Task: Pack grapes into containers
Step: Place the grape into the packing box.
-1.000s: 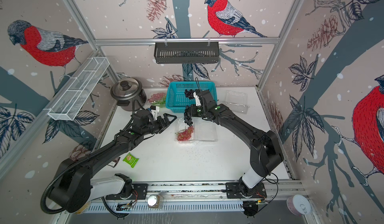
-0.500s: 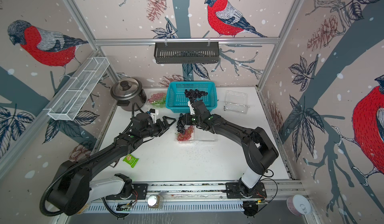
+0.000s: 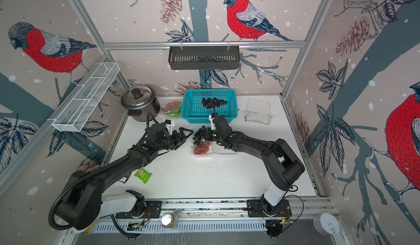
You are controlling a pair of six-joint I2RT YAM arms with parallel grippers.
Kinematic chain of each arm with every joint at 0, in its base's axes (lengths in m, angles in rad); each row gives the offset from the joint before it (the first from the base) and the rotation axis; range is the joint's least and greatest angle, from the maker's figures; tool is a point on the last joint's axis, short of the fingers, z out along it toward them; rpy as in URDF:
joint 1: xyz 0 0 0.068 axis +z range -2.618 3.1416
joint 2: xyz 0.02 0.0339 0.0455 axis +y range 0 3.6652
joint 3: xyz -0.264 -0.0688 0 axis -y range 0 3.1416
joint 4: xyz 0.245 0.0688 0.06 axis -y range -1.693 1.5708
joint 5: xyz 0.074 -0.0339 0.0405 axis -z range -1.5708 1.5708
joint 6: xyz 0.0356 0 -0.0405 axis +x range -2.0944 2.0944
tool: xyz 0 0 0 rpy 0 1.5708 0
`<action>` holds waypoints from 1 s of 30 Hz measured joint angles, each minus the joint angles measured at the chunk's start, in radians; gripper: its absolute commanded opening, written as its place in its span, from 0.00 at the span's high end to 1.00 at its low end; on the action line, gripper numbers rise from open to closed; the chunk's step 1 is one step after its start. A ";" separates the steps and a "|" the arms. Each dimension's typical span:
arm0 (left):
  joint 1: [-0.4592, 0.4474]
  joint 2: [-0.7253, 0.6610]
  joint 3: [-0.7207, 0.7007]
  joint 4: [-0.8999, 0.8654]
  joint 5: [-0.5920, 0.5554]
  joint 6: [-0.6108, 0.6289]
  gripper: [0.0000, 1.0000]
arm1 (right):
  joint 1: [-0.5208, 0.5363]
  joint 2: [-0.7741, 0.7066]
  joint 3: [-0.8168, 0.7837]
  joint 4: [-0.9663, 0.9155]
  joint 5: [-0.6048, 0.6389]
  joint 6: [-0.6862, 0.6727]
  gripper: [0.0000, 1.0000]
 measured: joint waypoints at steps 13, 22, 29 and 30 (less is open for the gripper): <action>0.000 0.032 -0.043 0.044 0.006 -0.004 0.03 | -0.007 0.059 -0.016 -0.004 0.029 0.007 0.67; -0.014 0.067 -0.095 0.114 0.006 -0.051 0.03 | 0.005 0.069 0.014 -0.053 0.053 0.006 0.62; -0.089 0.138 -0.111 0.207 -0.003 -0.107 0.03 | 0.031 0.082 0.071 -0.156 0.108 -0.010 0.54; -0.098 0.148 -0.113 0.222 -0.003 -0.114 0.03 | 0.033 0.082 0.077 -0.167 0.114 -0.014 0.52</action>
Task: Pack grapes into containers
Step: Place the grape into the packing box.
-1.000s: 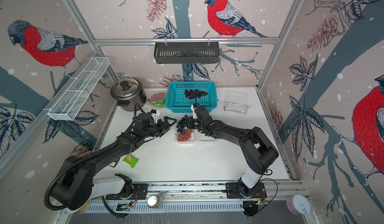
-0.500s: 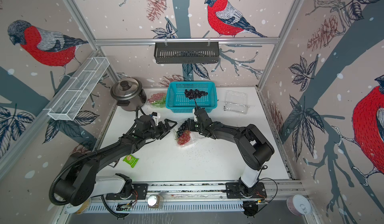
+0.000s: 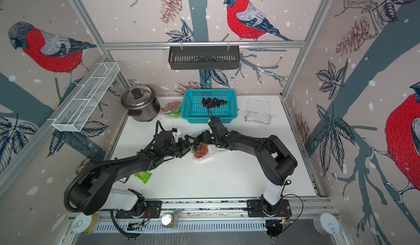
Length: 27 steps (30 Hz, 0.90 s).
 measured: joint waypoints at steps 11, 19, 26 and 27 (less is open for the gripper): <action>-0.017 -0.021 -0.058 0.110 -0.064 -0.102 0.03 | 0.005 -0.052 0.040 -0.148 0.081 -0.045 0.34; -0.018 -0.034 -0.066 0.120 -0.100 -0.117 0.03 | -0.002 -0.093 0.069 -0.222 0.124 -0.078 0.15; -0.029 -0.040 -0.116 0.156 -0.103 -0.155 0.03 | -0.049 -0.124 0.076 -0.221 0.117 -0.103 0.00; -0.031 -0.040 -0.122 0.165 -0.104 -0.163 0.03 | -0.055 -0.124 0.080 -0.217 0.113 -0.103 0.03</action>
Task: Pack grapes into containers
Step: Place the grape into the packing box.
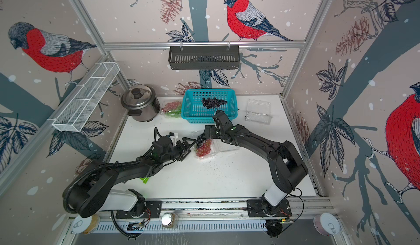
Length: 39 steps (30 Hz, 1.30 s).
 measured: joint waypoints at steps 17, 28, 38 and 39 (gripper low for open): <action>-0.024 -0.006 -0.053 0.080 -0.011 -0.072 0.03 | -0.004 0.105 0.058 0.009 -0.029 -0.009 0.56; -0.061 -0.006 -0.077 0.089 -0.029 -0.090 0.03 | 0.014 0.085 0.035 0.006 -0.023 0.011 0.79; -0.088 0.015 -0.076 0.128 -0.038 -0.099 0.03 | 0.016 0.092 0.044 -0.006 -0.018 0.011 0.95; -0.092 0.022 -0.074 0.134 -0.047 -0.105 0.03 | 0.017 0.090 0.043 -0.008 -0.018 0.011 0.95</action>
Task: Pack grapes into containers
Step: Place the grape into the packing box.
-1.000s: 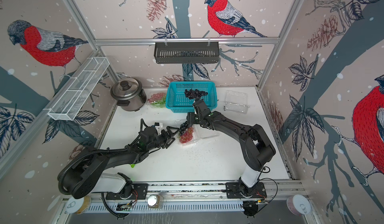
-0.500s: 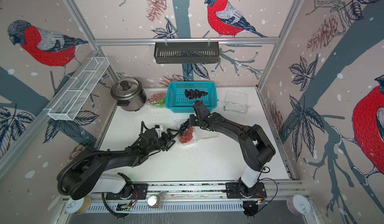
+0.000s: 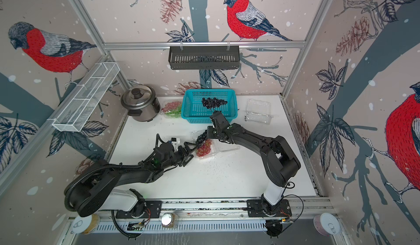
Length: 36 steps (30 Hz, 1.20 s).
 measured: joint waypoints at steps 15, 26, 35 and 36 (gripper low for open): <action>-0.060 0.094 0.051 0.063 -0.032 -0.034 0.03 | 0.075 -0.103 -0.161 0.010 -0.007 0.108 0.95; -0.071 0.109 0.051 0.082 -0.034 -0.044 0.04 | 0.090 -0.087 -0.233 0.031 -0.002 0.157 0.87; -0.073 0.107 0.051 0.088 -0.034 -0.045 0.03 | 0.092 -0.094 -0.170 -0.031 0.047 0.130 0.65; -0.073 0.107 0.051 0.088 -0.034 -0.045 0.04 | 0.092 -0.099 -0.162 -0.039 0.053 0.127 0.63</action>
